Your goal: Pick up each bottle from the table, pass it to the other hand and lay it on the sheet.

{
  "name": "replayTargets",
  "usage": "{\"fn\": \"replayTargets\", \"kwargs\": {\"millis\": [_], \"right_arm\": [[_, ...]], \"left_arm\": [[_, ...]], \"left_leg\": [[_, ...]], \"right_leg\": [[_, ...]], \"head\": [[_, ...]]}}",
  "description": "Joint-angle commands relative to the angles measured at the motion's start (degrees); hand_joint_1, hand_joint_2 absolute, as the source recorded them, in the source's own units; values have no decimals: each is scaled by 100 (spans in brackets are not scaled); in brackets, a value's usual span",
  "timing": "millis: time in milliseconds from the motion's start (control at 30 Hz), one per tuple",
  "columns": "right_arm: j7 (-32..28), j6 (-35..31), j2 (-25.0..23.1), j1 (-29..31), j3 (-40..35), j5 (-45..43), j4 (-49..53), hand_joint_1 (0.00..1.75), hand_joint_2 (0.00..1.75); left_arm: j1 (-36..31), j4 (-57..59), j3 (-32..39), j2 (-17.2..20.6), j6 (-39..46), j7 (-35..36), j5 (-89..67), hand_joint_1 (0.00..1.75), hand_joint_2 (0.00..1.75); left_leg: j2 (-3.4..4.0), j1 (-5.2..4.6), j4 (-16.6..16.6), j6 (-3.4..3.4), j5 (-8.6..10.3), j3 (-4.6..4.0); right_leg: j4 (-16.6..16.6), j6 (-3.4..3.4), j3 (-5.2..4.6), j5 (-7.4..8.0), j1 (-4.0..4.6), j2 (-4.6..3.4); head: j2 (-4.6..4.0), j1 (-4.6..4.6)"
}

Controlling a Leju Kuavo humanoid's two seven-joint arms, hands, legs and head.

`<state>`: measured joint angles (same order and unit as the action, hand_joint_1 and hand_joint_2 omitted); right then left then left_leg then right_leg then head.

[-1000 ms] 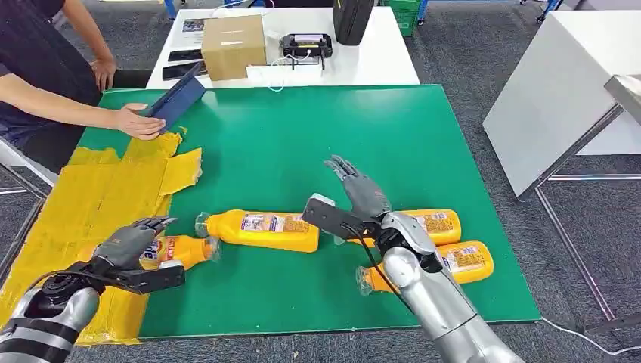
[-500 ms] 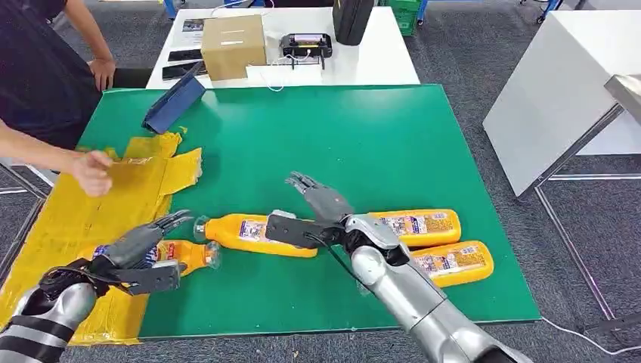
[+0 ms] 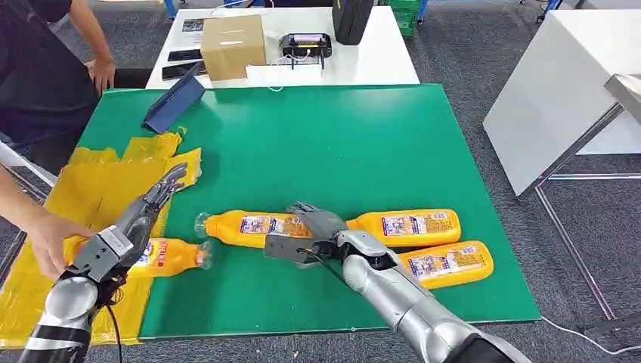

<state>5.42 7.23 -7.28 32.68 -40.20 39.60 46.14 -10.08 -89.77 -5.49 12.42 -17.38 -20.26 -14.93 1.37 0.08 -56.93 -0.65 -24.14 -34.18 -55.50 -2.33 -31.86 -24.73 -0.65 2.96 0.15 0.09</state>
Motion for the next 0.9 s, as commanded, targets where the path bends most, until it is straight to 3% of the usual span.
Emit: {"fn": "replayTargets", "kwargs": {"millis": [33,233,333,367,900], "right_arm": [[-22,-15,-116,421,-317,125,-872,0,175],[163,-307,-538,852,-602,713,-1476,0,175],[325,-95,-711,1017,-928,1113,-1762,0,175],[301,9,-755,1039,-1013,1200,-1849,175,175],[145,559,-734,854,-1329,1630,-2092,175,175]], "left_arm": [[4,-360,385,-665,-222,-131,537,0,0],[-4,-752,17,-929,-453,31,945,0,0],[-77,-758,-114,-963,-390,-42,858,0,0],[-110,-737,-118,-977,-388,-64,874,0,0],[-193,-654,136,-1138,-391,-98,1007,0,0]], "left_leg": [[-9,4,-2,4,-4,13],[-7,8,-18,4,-15,14],[0,4,-10,5,-9,8],[-6,2,-4,3,-2,2],[-16,7,3,5,1,29]], "right_leg": [[-1,7,14,-4,1,-22],[-15,9,15,-11,2,-43],[-12,8,6,-6,1,-36],[-7,5,1,-2,0,-18],[3,8,24,-3,3,-16]], "head": [[0,0],[0,2],[0,0],[0,2],[0,0]]}}
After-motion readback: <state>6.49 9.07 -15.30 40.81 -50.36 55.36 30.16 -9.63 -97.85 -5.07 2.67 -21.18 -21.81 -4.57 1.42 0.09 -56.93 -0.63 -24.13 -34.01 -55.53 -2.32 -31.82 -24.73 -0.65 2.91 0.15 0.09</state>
